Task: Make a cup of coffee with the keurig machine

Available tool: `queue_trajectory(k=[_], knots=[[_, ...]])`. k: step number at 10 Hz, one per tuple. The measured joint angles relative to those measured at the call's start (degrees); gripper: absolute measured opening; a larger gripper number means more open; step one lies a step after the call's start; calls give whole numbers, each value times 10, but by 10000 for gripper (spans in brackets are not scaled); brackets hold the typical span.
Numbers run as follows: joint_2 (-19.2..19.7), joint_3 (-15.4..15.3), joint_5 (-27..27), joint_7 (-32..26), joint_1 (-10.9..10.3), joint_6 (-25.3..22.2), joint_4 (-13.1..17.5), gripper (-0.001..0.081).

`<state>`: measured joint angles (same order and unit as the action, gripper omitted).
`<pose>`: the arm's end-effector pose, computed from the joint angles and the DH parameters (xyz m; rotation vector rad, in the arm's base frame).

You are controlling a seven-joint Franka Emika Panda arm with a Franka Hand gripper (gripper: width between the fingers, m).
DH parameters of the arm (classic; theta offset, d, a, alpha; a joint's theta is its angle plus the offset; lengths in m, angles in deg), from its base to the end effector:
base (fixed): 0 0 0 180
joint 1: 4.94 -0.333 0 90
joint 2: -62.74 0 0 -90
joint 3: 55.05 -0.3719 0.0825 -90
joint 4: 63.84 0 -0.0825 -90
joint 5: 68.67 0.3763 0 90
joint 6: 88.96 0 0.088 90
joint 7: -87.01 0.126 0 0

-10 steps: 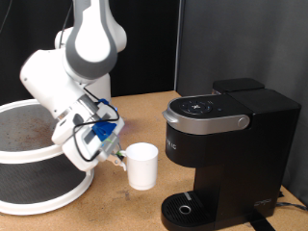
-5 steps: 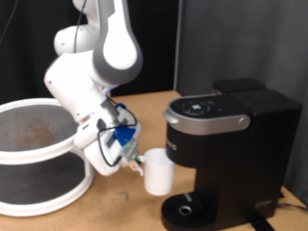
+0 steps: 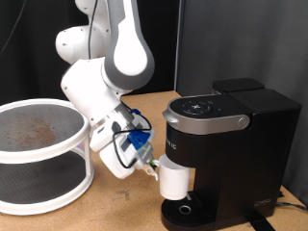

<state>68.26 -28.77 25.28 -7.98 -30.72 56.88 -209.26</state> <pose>0.4478 -0.0076 0.2766 -2.5033 -0.2322 -0.7193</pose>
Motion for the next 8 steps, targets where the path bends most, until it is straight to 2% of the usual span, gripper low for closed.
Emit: queue_trajectory(k=[4, 8], knots=[[42, -20, 40, -28, -2, 7, 21, 76], [70, -30, 67, -42, -2, -6, 28, 76]])
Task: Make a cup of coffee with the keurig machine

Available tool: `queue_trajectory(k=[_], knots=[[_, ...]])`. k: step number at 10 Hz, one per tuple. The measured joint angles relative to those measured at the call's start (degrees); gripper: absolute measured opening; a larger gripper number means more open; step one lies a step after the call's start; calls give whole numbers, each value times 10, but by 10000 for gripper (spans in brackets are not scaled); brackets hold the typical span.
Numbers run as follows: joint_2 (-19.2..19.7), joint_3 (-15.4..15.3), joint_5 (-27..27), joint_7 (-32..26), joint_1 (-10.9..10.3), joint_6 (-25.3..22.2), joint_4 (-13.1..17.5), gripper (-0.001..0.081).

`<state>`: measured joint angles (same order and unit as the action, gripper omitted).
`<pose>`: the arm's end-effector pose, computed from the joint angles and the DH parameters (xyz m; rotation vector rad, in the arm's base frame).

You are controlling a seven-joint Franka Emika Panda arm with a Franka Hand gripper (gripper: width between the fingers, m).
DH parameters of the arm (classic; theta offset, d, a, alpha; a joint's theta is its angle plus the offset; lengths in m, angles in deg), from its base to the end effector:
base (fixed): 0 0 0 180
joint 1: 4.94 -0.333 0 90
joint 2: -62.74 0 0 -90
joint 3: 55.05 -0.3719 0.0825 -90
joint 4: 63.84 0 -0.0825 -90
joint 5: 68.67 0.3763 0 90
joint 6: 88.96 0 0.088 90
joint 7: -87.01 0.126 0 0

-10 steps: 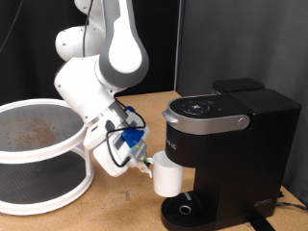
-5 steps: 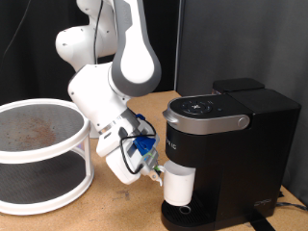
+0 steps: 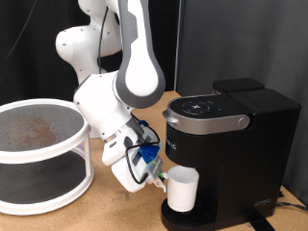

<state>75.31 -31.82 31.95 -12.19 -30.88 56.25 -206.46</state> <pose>0.4601 0.0174 0.2399 -2.5174 -0.2482 -0.6877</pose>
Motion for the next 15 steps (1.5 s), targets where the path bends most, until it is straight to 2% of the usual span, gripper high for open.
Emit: queue_trajectory(k=[5, 6, 7, 8, 9, 10, 11, 12, 13, 15], knots=[[14, -4, 21, -12, 0, -13, 2, 76], [14, -4, 21, -12, 0, -13, 2, 150], [14, -4, 21, -12, 0, -13, 2, 150], [13, -4, 18, -9, 1, -14, 2, 388], [12, -3, 9, -1, 2, -14, 1, 388], [5, 1, -13, 18, 4, -17, -2, 582], [-8, 7, -52, 55, 8, -27, -8, 716], [-27, 15, -93, 92, 11, -38, -16, 716], [-49, 23, -135, 125, 15, -46, -26, 786], [-93, 37, -212, 177, 22, -50, -47, 805]])
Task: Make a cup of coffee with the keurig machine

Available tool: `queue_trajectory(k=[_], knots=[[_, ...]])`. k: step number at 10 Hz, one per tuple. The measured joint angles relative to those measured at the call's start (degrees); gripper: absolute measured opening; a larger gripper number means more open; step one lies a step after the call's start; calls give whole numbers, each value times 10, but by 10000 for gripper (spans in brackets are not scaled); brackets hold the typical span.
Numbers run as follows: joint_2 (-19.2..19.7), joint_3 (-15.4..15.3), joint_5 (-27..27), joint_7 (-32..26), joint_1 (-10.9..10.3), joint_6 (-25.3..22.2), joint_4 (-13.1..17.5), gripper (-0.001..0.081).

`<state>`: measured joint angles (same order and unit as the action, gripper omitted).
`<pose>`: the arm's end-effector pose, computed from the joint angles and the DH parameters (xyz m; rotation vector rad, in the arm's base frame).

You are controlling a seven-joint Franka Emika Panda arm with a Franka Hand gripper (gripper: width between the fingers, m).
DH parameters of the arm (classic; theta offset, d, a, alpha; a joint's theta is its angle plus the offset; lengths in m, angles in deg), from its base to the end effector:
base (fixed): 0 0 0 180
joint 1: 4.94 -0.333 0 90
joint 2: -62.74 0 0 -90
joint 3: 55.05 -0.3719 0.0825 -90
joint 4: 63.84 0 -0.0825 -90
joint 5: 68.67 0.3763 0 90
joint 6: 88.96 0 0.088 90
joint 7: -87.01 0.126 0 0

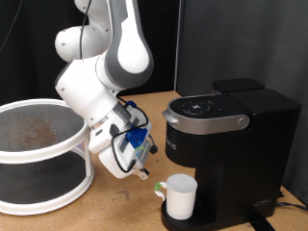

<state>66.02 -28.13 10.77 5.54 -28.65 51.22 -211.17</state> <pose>0.4336 -0.0125 0.2800 -2.4641 -0.2094 -0.5137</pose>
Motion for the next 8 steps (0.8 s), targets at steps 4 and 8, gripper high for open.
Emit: queue_trajectory(k=[4, 8], knots=[[-88, 21, -113, 61, 27, 0, -46, 808], [-125, 22, -149, 59, 30, -36, -49, 808]])
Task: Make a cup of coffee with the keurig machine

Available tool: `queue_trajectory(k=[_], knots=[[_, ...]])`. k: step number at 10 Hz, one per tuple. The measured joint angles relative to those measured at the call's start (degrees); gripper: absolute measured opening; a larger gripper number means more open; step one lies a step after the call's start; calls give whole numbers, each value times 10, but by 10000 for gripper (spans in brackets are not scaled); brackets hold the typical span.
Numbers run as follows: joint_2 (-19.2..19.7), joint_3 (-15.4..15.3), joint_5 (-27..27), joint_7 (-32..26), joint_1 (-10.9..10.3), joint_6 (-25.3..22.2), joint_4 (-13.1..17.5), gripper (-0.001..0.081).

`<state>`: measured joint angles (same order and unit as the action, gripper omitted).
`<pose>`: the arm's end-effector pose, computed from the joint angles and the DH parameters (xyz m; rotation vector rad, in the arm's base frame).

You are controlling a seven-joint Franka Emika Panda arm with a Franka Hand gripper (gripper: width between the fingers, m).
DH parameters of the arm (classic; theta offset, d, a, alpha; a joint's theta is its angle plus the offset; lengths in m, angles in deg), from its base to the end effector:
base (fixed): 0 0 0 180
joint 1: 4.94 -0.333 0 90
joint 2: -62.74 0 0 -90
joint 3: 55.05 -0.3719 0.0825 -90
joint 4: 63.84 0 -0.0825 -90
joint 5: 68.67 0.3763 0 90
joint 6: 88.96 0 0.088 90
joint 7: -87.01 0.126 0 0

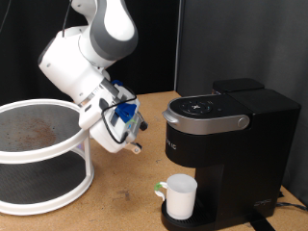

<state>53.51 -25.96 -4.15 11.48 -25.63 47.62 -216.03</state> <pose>0.3970 -0.0353 0.3291 -2.4032 -0.3171 -0.5125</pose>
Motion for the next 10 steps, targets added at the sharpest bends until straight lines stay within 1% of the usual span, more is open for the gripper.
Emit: queue_trajectory(k=[1, 3, 4, 5, 6, 7, 8, 9, 10], knots=[[-24, 1, -8, 1, 2, -5, -4, 808], [-73, 1, -43, 19, 13, -22, -13, 808], [-96, 1, -45, 27, 16, -28, -14, 808], [-118, 1, -46, 40, 18, -41, -13, 808], [-137, 1, -55, 68, 23, -67, -9, 808], [-152, 2, -67, 95, 30, -87, -8, 808], [-150, 1, -67, 91, 30, -82, -9, 808], [-153, 1, -63, 91, 28, -90, -8, 808], [-165, 1, -61, 95, 27, -111, -3, 808]])
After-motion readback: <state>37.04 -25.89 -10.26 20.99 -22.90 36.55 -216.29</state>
